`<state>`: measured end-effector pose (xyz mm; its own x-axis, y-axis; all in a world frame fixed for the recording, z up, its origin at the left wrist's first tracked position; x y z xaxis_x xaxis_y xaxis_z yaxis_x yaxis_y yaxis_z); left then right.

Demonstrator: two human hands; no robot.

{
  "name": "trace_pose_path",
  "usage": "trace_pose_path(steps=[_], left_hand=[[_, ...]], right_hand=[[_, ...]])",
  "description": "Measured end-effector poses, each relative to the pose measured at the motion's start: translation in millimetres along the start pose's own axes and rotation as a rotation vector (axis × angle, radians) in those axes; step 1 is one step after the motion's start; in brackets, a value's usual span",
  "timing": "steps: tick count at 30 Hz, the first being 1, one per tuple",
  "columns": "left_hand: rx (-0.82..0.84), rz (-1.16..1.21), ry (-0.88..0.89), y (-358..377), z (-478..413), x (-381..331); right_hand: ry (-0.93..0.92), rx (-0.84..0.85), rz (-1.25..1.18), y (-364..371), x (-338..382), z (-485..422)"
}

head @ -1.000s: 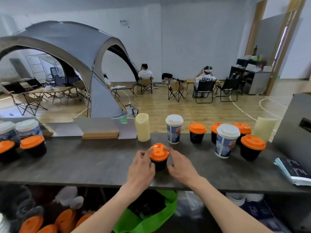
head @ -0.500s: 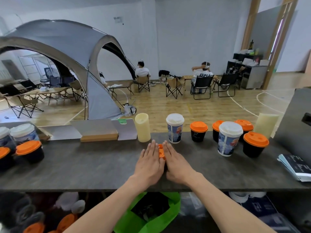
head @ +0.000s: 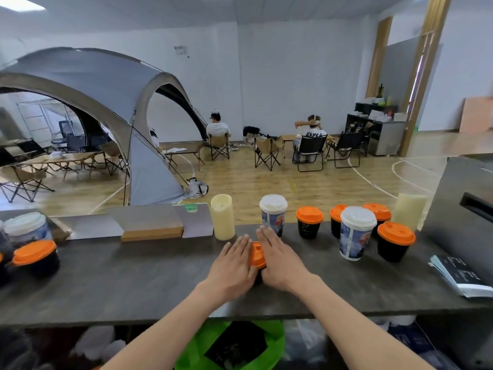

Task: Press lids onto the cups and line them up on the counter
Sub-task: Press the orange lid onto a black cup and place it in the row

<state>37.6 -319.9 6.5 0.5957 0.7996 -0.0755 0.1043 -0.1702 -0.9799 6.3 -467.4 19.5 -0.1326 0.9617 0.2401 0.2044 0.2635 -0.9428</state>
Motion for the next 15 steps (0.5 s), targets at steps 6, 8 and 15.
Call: trace_pose_path(steps=[6,8,15], left_hand=[[0.014,-0.008,0.01,5.7,1.7,-4.6],[0.032,-0.018,0.02,4.4,1.9,-3.5],[0.027,-0.098,0.038,-5.9,-5.1,23.0]], right_hand=[[-0.011,0.071,-0.021,21.6,-3.8,6.5],[0.001,0.05,-0.012,23.4,-3.1,6.0],[0.063,-0.179,0.157,16.2,5.4,22.4]])
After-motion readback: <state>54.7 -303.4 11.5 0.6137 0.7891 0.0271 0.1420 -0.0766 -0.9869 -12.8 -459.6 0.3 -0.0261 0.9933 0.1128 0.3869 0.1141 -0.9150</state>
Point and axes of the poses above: each hand's wrist, its own z-axis away from the middle knuckle, its own y-axis out of the palm, x = y × z, the point moved 2 cm from there along -z, towards the middle knuckle, and after that the axes turned 8 degrees about -x, right-handed, at the moved point
